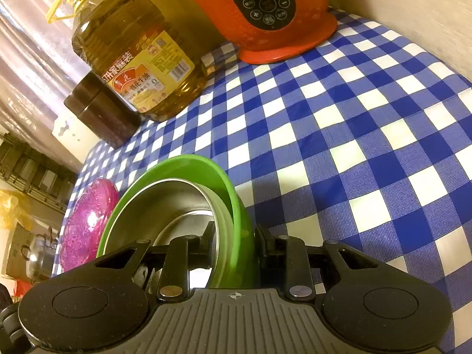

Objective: Organize plates and bowls
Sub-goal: 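Lift the nested green bowl and carry it toward the pink plates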

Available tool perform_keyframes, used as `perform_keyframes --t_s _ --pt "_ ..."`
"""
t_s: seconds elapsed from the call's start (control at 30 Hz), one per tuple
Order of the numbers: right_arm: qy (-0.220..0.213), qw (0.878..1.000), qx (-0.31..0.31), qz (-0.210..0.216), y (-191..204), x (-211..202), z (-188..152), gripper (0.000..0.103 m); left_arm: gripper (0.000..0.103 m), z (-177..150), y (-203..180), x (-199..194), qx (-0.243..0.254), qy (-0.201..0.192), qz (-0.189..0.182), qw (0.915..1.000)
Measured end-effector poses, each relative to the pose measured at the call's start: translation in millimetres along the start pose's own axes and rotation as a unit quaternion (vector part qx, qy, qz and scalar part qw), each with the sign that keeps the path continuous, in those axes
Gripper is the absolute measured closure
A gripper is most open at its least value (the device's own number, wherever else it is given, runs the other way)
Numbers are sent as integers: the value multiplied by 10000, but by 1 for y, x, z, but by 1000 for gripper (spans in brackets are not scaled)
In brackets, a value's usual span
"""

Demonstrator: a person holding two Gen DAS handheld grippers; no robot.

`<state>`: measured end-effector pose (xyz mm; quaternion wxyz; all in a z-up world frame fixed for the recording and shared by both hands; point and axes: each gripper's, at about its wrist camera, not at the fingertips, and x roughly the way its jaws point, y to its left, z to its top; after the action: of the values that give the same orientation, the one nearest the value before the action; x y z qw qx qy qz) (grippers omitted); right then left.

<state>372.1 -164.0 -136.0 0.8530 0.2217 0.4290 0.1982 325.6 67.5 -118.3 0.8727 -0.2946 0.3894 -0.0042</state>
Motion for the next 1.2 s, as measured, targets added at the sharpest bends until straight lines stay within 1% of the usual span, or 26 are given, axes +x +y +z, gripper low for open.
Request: perform_keyframes --t_s 0.23,0.33,0.6,0.7,0.97,1.2 --pt "-69 9999 24 75 -2 3 -1 74 71 1 0 2 27 -31 17 10000" --pt "-117 9999 -82 77 0 4 -1 74 73 1 0 3 53 -24 44 10000" --pt "-177 9995 -274 27 2 4 -2 75 73 1 -1 5 79 -42 56 9999" --pt "-201 9992 -343 -43 4 3 -2 79 73 0 -1 4 83 -46 59 9999" --pt "-116 9995 -254 -134 5 -2 -3 80 73 -1 -2 1 110 -8 44 9999" --pt "-162 9995 -238 -135 9 -11 0 80 73 1 -7 -6 211 -52 -24 9998"
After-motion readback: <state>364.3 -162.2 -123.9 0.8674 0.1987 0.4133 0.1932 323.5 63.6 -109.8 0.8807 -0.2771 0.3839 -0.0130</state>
